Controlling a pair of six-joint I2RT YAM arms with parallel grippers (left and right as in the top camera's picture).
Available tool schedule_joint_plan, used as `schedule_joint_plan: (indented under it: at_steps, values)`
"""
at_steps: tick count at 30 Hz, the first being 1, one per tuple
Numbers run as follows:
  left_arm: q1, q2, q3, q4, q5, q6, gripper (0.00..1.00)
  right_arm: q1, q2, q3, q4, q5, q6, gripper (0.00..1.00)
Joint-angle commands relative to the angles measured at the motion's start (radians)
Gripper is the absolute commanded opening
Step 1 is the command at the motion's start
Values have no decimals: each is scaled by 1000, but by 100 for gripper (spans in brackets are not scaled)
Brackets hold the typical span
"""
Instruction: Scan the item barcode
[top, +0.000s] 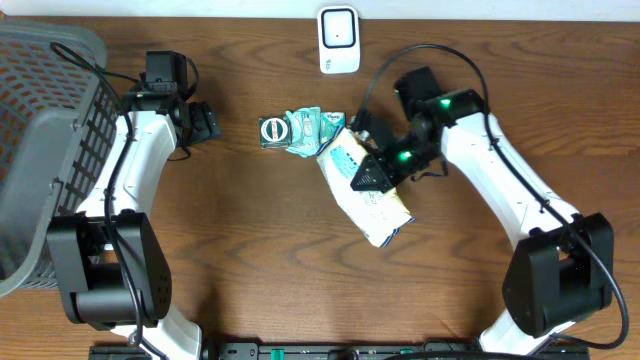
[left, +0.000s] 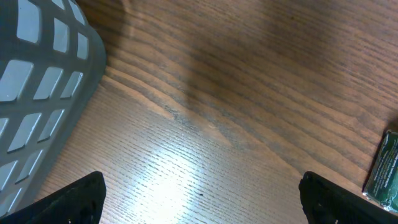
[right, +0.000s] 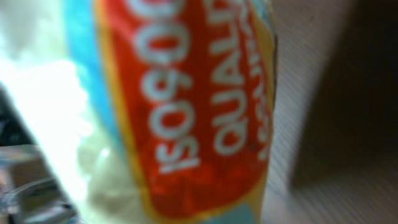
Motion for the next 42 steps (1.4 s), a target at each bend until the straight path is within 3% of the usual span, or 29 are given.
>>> schedule_joint_plan:
  at_steps: [1,5,9,12,14,18,26,32,38,42]
  values:
    - [0,0,-6,0,-5,16,98,-60,6,-96,40,-241,-66,1]
    - [0,0,-6,0,-5,16,97,-139,6,-213,150,-265,-41,2]
    - [0,0,-6,0,-5,16,97,-224,6,-284,222,-224,-8,8]
    - [0,0,-6,0,-5,16,98,-283,6,-301,216,-58,48,11]
    - [0,0,-5,0,-5,16,98,-315,6,-299,213,59,125,24]
    - [0,0,-6,0,-5,16,98,-346,6,-266,198,142,179,26]
    - [0,0,-6,0,-5,16,98,-347,6,-55,7,422,266,41]
    - [0,0,-6,0,-5,16,98,-311,6,153,-216,634,418,55]
    - [0,0,-6,0,-5,16,97,-249,6,204,-279,640,440,84]
    - [0,0,-6,0,-5,16,98,-200,6,206,-291,629,440,89]
